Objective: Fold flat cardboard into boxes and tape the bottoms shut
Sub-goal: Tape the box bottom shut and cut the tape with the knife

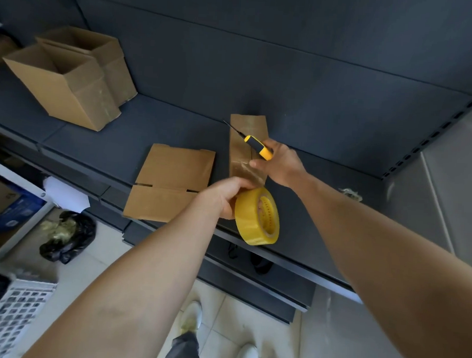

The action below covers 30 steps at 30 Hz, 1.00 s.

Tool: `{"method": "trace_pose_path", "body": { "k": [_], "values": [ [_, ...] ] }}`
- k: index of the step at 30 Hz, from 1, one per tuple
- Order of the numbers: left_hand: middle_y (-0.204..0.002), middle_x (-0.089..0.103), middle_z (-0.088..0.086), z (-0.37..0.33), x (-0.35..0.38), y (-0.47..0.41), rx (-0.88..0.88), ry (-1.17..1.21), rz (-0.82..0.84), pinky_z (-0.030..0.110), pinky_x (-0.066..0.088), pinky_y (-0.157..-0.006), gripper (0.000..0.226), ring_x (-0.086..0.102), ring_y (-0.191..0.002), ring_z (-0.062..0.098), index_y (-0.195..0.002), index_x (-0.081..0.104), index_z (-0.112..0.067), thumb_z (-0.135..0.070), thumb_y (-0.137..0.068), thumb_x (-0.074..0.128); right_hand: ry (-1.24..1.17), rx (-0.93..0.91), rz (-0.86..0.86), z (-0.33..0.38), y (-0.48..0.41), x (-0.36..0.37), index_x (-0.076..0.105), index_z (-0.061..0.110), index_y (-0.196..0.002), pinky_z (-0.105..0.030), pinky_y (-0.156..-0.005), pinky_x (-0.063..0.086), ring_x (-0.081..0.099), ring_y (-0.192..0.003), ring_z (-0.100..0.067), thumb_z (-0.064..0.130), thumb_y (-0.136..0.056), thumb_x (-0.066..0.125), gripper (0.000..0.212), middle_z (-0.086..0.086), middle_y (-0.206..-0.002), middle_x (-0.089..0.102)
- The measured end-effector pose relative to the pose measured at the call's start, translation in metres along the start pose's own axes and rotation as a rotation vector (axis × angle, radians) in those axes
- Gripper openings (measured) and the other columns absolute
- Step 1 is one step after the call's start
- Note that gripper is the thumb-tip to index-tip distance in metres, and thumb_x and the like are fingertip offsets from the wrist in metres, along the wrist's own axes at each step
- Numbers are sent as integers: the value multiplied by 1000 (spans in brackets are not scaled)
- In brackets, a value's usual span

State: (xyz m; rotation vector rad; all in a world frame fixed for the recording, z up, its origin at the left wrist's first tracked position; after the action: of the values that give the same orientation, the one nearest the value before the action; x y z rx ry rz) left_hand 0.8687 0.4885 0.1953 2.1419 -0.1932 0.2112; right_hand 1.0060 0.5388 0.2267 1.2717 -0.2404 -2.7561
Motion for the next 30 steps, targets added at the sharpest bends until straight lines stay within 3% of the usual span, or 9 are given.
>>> {"method": "trace_pose_path", "body": {
  "k": [4,8,12,18,21,25,28,30],
  "values": [
    [-60,68,15,10,-4,-2,-7,113,-61,33,55,-45,15,66,-47,22,-89,64,0,-15,-89,63,-82,-29,51,-5,1,-5,51,30,-129,-31,-76,47,57,-93,-19,43,-83,69,50,1,-100,59],
    [-57,68,14,5,-1,-1,1,114,-120,34,53,-41,14,66,-46,22,-89,64,-2,-16,-89,64,-119,-117,94,-9,9,-21,48,32,-132,-26,-79,44,54,-91,-14,45,-86,64,50,5,-94,57],
    [-58,68,13,-2,2,-2,6,99,-148,33,55,-48,17,66,-46,22,-94,65,-3,-19,-90,63,54,-170,25,-28,27,-40,48,35,-115,-28,-61,43,53,-72,-10,50,-88,57,32,7,-77,54],
    [-85,69,14,-10,-1,-5,27,80,-179,39,57,-71,26,66,-61,23,-107,64,-5,-22,-88,67,269,-64,181,-77,46,-35,54,32,-111,-35,-72,49,58,-76,-18,43,-90,59,25,3,-79,59],
    [-102,69,15,-11,-2,-7,31,44,-199,42,55,-86,32,65,-76,25,-111,64,-6,-24,-86,68,320,-37,209,-85,41,-26,54,34,-111,-32,-68,44,56,-78,-16,44,-91,56,22,9,-80,57],
    [-78,70,13,-10,-7,-9,13,45,-205,36,58,-71,26,66,-61,21,-102,66,-6,-25,-85,69,362,-3,244,-85,35,-14,55,33,-112,-33,-71,45,56,-83,-18,45,-92,53,24,6,-88,58],
    [-87,70,12,-9,-11,-10,12,38,-238,39,56,-83,29,65,-69,22,-104,67,-7,-28,-85,69,379,6,254,-81,30,-7,52,32,-117,-33,-71,42,53,-85,-19,44,-93,51,27,5,-92,55],
    [-86,69,12,-10,-12,-10,11,38,-248,37,56,-78,29,64,-67,22,-104,68,-7,-28,-85,69,403,0,255,-80,28,-4,51,31,-118,-32,-69,40,53,-83,-20,43,-95,49,26,4,-91,55]
  ]
}}
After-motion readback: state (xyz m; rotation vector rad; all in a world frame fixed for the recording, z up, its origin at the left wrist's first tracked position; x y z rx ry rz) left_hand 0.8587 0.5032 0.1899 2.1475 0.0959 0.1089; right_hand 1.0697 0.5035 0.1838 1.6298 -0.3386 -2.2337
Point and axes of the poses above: each hand's wrist, its own y-axis away from the middle knuckle, its own x-axis out of the palm, z = x × y, the point moved 2 cm from there along -y, towards the middle knuckle
